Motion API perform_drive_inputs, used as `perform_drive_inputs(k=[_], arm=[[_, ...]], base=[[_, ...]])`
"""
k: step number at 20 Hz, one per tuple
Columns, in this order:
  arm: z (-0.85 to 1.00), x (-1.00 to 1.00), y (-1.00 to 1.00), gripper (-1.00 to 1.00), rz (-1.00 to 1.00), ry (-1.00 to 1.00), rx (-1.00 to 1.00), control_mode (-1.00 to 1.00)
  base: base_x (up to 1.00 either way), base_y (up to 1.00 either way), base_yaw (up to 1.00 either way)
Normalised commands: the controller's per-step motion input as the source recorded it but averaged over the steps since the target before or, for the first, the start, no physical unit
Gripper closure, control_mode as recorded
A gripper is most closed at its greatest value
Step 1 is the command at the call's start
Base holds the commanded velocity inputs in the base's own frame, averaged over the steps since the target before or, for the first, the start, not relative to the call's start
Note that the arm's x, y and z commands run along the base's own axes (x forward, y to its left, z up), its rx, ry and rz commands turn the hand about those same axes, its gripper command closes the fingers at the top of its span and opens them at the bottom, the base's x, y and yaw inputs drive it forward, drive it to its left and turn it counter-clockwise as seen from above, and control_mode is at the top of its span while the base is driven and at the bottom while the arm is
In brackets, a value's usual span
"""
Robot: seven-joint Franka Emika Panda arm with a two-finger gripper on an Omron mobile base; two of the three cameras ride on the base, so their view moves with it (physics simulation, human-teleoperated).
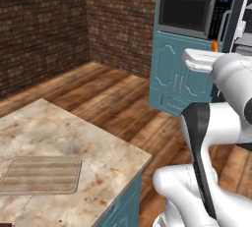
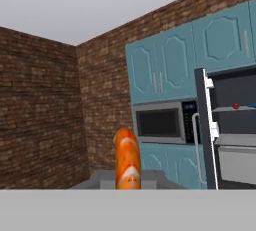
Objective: Retrieve the shrimp from the fridge and place it on the cutting board.
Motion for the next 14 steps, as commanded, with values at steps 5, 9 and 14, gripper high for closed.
perform_drive_inputs(k=[5, 9, 14], arm=[[0.06, -0.13, 0.02, 1.0, 0.06, 0.32, 0.04, -1.0], [0.02, -0.29, 0.22, 1.0, 0.1, 0.34, 0.01, -1.0], [0.0, -0.38, 0.5, 1.0, 0.13, 0.38, 0.0, -1.0]], base=[[0.0, 0.0, 0.0], [0.0, 0.0, 0.0], [0.0, 0.0, 0.0]])
